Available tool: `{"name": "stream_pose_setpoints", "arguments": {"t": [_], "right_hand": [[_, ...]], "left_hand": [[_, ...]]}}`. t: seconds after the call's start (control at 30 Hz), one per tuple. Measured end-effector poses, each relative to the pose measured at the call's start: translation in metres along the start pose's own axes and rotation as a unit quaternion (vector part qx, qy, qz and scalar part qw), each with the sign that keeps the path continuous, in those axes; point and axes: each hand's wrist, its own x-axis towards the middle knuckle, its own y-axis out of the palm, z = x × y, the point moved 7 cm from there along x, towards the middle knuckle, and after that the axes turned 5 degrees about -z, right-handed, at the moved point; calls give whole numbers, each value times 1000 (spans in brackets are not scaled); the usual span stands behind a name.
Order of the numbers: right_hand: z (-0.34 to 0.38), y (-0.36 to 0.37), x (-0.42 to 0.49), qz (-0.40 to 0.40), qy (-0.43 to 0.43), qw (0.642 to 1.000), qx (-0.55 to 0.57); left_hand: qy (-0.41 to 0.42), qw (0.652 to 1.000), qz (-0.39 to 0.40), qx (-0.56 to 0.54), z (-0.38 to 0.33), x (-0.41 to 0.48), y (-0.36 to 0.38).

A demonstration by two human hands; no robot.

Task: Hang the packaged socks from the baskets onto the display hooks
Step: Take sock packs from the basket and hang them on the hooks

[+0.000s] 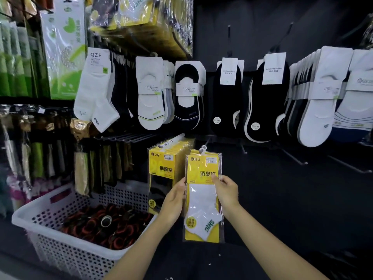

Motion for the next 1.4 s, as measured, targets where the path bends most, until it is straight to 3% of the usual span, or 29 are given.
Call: {"name": "stream_pose_setpoints", "arguments": {"t": [0.3,0.5,0.6,0.67,0.73,0.83,1.03,1.23,1.33,1.4], "right_hand": [[-57,-22,-8,-35,44,998,-39],[-178,-52,-70,12,109,984,-138],[-259,-59,-120,107,185,951,-225],[-310,-57,-159,207,240,901,-295],[-353,-56,-195,291,261,848,-358],[-391,-64,-231,356,265,802,-401],[-433,-81,-263,384,303,755,-437],[-455,-87,-289,448,209,697,-520],[-455,-86,-289,436,191,696,-538],[-459,-88,-292,445,167,667,-574]], "left_hand": [[-47,996,-5,75,56,-1,-1],[-194,975,5,111,183,-97,-19],[-283,952,-22,114,252,-170,-34],[-344,929,-20,134,292,-219,-44],[-403,902,-30,149,324,-262,-55],[-465,859,5,212,357,-297,-63],[-522,826,22,209,383,-322,-64],[-574,815,-22,73,405,-339,-55],[-599,796,-35,79,414,-346,-56],[-626,771,-5,120,420,-353,-57]]}}
